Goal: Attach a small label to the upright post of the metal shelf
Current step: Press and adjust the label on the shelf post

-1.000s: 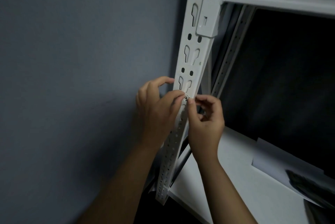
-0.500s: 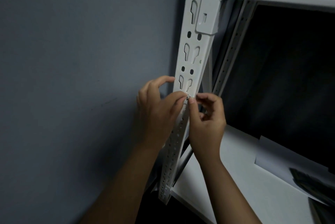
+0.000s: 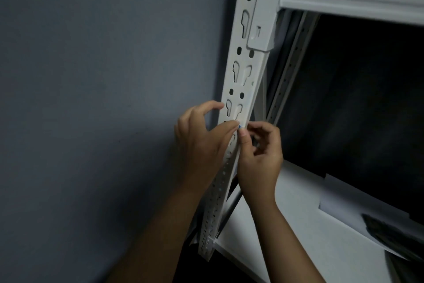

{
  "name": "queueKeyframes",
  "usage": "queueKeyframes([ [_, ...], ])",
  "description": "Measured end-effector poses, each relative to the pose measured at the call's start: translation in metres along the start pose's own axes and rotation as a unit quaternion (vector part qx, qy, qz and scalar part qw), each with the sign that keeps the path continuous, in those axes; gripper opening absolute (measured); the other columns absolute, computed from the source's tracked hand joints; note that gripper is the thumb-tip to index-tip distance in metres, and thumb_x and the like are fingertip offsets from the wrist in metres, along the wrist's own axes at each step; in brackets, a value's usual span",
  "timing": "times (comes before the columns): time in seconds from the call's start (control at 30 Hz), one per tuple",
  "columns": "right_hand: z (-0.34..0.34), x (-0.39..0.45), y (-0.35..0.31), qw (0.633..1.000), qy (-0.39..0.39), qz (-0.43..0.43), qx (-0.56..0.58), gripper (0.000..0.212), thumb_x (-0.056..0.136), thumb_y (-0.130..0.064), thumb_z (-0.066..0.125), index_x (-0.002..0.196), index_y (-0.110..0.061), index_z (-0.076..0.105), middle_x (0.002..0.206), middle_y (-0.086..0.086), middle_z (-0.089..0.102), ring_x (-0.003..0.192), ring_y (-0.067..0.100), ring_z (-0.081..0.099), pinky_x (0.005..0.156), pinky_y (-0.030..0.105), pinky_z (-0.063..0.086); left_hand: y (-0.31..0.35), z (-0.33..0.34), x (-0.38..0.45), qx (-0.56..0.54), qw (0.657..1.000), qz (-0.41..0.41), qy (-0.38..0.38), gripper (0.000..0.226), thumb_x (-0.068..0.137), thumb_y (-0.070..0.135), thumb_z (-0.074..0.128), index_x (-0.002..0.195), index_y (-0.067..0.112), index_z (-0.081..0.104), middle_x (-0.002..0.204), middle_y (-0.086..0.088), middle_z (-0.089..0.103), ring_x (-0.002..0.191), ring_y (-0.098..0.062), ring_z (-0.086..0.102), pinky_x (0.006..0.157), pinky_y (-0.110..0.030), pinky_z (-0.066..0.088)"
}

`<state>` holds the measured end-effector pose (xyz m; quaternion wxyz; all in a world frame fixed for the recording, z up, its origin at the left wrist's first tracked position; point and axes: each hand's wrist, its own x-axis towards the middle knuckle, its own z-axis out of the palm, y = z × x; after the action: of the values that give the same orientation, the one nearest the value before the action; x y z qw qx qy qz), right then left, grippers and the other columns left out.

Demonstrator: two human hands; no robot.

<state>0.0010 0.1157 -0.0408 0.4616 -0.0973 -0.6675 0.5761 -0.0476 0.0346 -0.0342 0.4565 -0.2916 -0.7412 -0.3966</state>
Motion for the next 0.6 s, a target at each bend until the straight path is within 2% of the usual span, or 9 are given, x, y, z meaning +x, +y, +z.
queueKeyframes([
  [0.13, -0.001, 0.001, 0.003, 1.000, -0.003, -0.002, -0.005, 0.017, 0.089, -0.010, 0.064, 0.103, -0.015, 0.058, 0.097, -0.002, 0.062, 0.088, 0.006, 0.061, 0.067, 0.014, 0.048, -0.006, 0.003, -0.001, 0.014, 1.000, 0.016, -0.001, 0.015, 0.082, 0.038, 0.063, 0.096, 0.036, 0.058, 0.121, 0.003, 0.045, 0.107, -0.019, 0.038, 0.086, -0.020, 0.031],
  [0.23, -0.002, 0.001, 0.004, 1.000, -0.007, -0.007, -0.007, 0.017, 0.089, -0.010, 0.064, 0.104, -0.013, 0.058, 0.095, -0.004, 0.062, 0.086, 0.006, 0.060, 0.067, 0.014, 0.048, -0.006, 0.007, 0.001, -0.027, 0.995, -0.099, -0.014, 0.039, 0.080, 0.047, 0.063, 0.113, 0.028, 0.060, 0.126, -0.001, 0.051, 0.116, -0.004, 0.037, 0.097, -0.006, 0.025],
  [0.3, -0.002, 0.002, 0.004, 1.000, -0.008, -0.011, -0.006, 0.016, 0.089, -0.009, 0.064, 0.104, -0.013, 0.058, 0.094, -0.003, 0.062, 0.086, 0.006, 0.060, 0.067, 0.013, 0.048, -0.007, 0.010, 0.002, -0.036, 0.989, -0.143, -0.019, 0.047, 0.078, 0.051, 0.058, 0.116, 0.024, 0.060, 0.126, -0.001, 0.051, 0.117, -0.006, 0.039, 0.097, 0.000, 0.021],
  [0.4, -0.002, 0.003, 0.004, 1.000, -0.011, -0.012, -0.003, 0.018, 0.089, -0.008, 0.064, 0.102, -0.017, 0.057, 0.094, -0.003, 0.062, 0.087, 0.008, 0.061, 0.067, 0.013, 0.047, -0.003, 0.011, 0.003, 0.003, 0.991, -0.126, -0.052, 0.043, 0.081, 0.052, 0.048, 0.105, 0.021, 0.066, 0.121, 0.004, 0.049, 0.111, -0.010, 0.035, 0.091, -0.001, 0.020],
  [0.43, -0.002, 0.003, 0.004, 1.000, -0.011, -0.012, -0.003, 0.018, 0.088, -0.008, 0.064, 0.102, -0.018, 0.057, 0.094, -0.004, 0.062, 0.088, 0.008, 0.060, 0.067, 0.013, 0.047, -0.002, 0.011, 0.001, 0.023, 0.993, -0.100, -0.059, 0.039, 0.082, 0.049, 0.047, 0.097, 0.021, 0.069, 0.118, 0.007, 0.045, 0.107, -0.011, 0.032, 0.087, -0.006, 0.023],
  [0.5, -0.003, 0.003, 0.004, 1.000, -0.011, -0.008, -0.002, 0.019, 0.088, -0.008, 0.065, 0.102, -0.017, 0.057, 0.094, -0.004, 0.062, 0.088, 0.008, 0.060, 0.066, 0.013, 0.047, 0.000, 0.011, -0.003, 0.029, 0.995, -0.081, -0.043, 0.031, 0.082, 0.042, 0.049, 0.088, 0.020, 0.070, 0.113, 0.001, 0.045, 0.104, -0.017, 0.033, 0.082, -0.016, 0.028],
  [0.6, -0.003, 0.003, 0.005, 1.000, -0.009, -0.006, 0.002, 0.018, 0.088, -0.008, 0.065, 0.102, -0.016, 0.058, 0.095, -0.004, 0.062, 0.089, 0.010, 0.061, 0.067, 0.014, 0.048, -0.001, 0.007, -0.001, -0.023, 0.994, -0.107, 0.001, 0.028, 0.081, 0.041, 0.054, 0.084, 0.020, 0.072, 0.111, 0.000, 0.046, 0.108, -0.009, 0.035, 0.089, -0.008, 0.026],
])
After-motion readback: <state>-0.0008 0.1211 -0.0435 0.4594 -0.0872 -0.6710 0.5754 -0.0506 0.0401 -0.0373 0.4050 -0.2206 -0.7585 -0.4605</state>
